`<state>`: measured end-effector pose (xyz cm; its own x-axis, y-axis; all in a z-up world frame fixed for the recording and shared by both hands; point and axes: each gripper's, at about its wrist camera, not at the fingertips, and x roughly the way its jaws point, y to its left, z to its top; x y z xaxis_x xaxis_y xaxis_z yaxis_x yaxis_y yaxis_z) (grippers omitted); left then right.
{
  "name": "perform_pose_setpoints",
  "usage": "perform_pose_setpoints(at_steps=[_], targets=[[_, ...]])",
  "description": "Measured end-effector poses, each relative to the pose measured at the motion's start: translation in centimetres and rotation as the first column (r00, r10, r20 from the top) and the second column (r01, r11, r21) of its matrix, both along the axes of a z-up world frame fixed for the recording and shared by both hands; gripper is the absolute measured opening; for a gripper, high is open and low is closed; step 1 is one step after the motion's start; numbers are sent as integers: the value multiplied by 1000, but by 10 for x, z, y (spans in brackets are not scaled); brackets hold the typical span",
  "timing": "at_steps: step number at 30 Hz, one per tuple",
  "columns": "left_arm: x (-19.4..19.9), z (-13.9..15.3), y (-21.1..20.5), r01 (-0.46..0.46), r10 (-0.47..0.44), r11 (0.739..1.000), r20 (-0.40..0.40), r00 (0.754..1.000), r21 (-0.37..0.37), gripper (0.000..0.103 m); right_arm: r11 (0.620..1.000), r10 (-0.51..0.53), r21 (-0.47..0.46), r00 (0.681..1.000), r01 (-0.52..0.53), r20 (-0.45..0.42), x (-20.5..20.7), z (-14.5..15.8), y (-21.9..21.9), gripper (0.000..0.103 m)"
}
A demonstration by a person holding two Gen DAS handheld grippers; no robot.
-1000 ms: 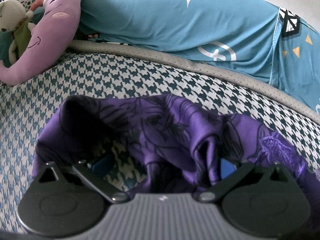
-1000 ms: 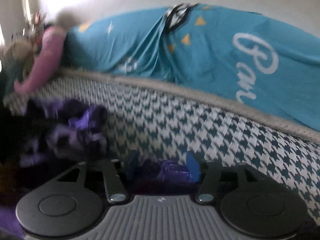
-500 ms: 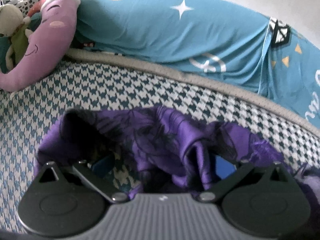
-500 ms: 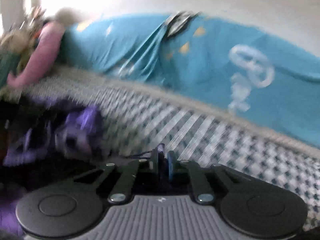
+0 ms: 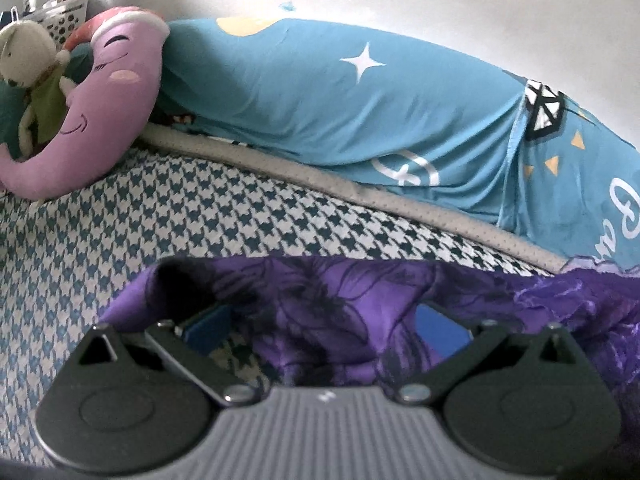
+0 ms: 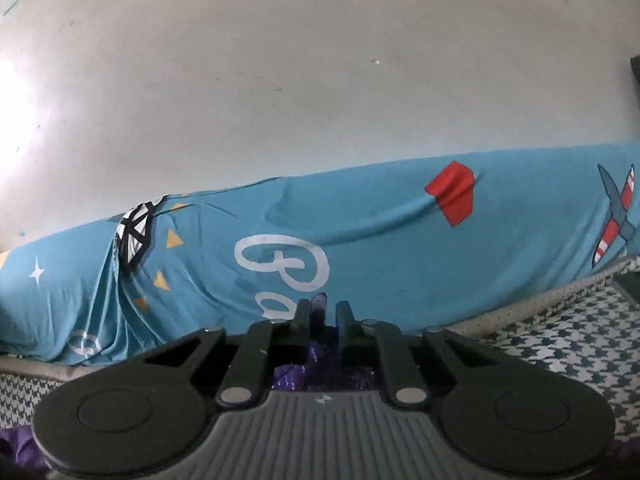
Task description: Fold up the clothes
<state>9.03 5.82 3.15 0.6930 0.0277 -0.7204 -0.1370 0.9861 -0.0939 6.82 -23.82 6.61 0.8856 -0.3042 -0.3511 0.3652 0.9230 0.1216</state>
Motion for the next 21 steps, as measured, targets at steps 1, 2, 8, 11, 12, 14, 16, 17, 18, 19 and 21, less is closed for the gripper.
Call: perform_pose_setpoints(at_steps=[1,2,8,11,12,14,16,17,18,19,21], targets=[[0,1,3,-6,6,1000,0,1000,-7,103,1000,-3,-9,1000,3,6,-1,2,2,16],[0,2,7,-13,13,1000,1,1000,-14,103,1000,-12,-24,1000,12,13,-4,2,4,20],[-1,5,22,-38,38,999,6,999,-16,103,999,1,-54,999,2,54,-10,15,16,25],[1,4,28,-39,39,999,0,999,-8,103,992,127,-5,991,-127,43,-6,20,27,25],[1,4,29,-39,39,999,-3,999,-5,103,985,173,13,984,-173,38,-4,20,32,25],[1,3,32,-35,35,999,-2,999,-2,103,960,272,61,962,-273,20,1,18,43,25],[1,3,34,-27,27,1000,-1,1000,5,103,933,350,85,937,-349,1,7,13,56,25],[0,3,35,-23,23,1000,0,1000,9,103,918,388,97,922,-385,-8,10,10,62,25],[-1,2,37,-20,20,1000,2,1000,13,103,901,424,108,905,-420,-18,14,7,69,25],[-1,2,39,-20,19,1000,2,1000,17,103,887,455,112,890,-449,-36,18,3,77,25],[-2,2,43,-21,21,1000,2,1000,20,103,863,503,97,861,-496,-71,23,-6,95,25]])
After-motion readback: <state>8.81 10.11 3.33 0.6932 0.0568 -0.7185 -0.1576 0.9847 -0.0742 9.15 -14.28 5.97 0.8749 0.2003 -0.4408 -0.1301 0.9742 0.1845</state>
